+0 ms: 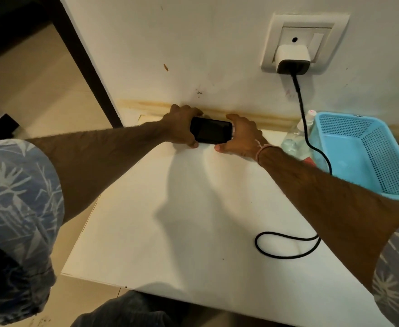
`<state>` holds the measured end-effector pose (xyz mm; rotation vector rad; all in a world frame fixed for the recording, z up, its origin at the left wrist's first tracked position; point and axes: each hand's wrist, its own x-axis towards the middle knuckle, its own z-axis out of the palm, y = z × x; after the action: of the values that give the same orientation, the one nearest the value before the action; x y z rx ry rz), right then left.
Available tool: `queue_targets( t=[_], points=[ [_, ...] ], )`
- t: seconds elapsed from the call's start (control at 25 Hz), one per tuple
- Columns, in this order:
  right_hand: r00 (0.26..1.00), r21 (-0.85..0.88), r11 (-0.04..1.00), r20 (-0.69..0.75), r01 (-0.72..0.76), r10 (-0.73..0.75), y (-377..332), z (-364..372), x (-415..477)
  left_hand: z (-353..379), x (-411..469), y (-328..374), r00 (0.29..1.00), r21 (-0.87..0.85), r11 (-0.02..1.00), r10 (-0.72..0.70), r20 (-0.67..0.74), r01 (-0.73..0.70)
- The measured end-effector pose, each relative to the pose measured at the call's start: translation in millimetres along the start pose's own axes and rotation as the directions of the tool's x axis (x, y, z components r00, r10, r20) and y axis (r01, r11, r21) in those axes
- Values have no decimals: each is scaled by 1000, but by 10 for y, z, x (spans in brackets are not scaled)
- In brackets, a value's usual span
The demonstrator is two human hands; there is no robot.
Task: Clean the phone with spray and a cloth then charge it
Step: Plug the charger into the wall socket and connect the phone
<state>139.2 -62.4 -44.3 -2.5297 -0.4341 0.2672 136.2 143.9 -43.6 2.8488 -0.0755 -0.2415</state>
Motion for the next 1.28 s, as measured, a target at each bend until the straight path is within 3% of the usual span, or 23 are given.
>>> queue_targets(
  t=[0.12,0.32,0.6,0.84,1.04,1.16,1.28],
  points=[
    [987,65,993,-131,101,-92,-29,-38,-385,55,-213,97,996,51,998,34,-87,-29],
    [975,149,980,-198,132,-101,36,-168,-1124,201,-827,593,979,-130,988,59,-197,-86],
    [931,334,940,-360,70,59,192,-434,-1894,691,-1682,1501,986,-278,946,161,-47,-168],
    [784,481,859,-595,172,176,102,-1068,-1815,1030,-1784,1596,993,-57,994,95,70,-91],
    [894,564,823,-396,58,209,-35,-1531,-1162,1089,-1732,1638,989,5,998,57,133,-59],
    [923,366,929,-334,-60,191,-126,-1648,-791,1057,-1675,1648,981,25,998,45,187,-50],
    [927,320,940,-302,-122,223,-178,-1683,-605,1000,-1615,1655,971,5,999,36,238,-39]
  ],
)
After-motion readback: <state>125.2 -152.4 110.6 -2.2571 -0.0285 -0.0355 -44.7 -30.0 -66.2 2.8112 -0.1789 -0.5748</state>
